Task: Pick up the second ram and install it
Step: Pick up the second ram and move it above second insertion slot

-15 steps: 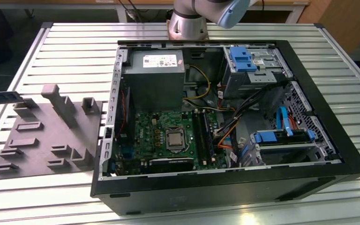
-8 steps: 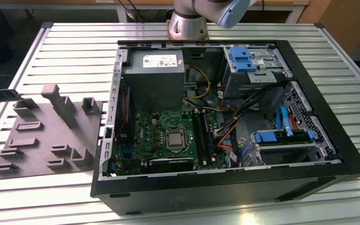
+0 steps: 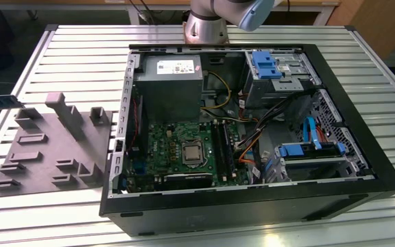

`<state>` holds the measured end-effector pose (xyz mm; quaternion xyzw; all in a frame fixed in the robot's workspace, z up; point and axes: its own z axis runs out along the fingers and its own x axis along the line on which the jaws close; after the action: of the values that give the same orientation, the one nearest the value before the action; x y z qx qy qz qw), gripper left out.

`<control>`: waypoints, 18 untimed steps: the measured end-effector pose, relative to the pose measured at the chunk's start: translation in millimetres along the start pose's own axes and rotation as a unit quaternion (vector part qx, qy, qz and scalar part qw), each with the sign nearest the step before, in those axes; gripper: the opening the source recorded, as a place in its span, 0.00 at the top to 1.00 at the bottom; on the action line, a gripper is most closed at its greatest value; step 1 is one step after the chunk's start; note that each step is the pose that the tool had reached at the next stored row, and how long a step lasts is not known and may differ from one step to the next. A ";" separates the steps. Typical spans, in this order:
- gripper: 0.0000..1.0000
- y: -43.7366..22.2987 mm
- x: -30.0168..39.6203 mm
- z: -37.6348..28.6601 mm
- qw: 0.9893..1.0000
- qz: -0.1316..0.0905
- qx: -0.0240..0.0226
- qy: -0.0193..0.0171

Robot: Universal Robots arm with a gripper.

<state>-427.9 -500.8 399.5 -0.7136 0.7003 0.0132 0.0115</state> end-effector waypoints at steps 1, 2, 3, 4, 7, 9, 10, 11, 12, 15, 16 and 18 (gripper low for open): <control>0.89 0.0 0.0 -0.5 1.000 0.000 0.000 0.000; 0.89 0.0 0.0 -1.0 1.000 0.000 0.000 0.000; 0.89 0.0 0.0 -1.3 1.000 0.000 0.000 0.000; 0.89 0.0 -0.1 -1.3 1.000 0.000 0.000 0.000; 0.89 0.0 -0.1 -1.7 1.000 0.000 0.000 0.000; 0.89 -0.5 -0.1 -1.8 1.000 0.000 0.000 0.000; 0.89 -0.7 0.0 -1.7 1.000 0.000 0.000 0.000; 0.89 -0.9 0.0 -1.6 1.000 0.000 0.000 0.000; 0.89 -1.1 0.0 -1.7 1.000 0.000 0.000 0.000; 0.89 -2.2 0.0 -1.7 1.000 0.000 0.000 0.000; 0.89 -2.7 0.0 -1.7 1.000 0.000 0.000 0.000; 0.89 -3.6 0.0 -1.7 1.000 0.000 0.000 0.000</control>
<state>-424.3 -500.8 401.2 -0.7137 0.7003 0.0134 0.0118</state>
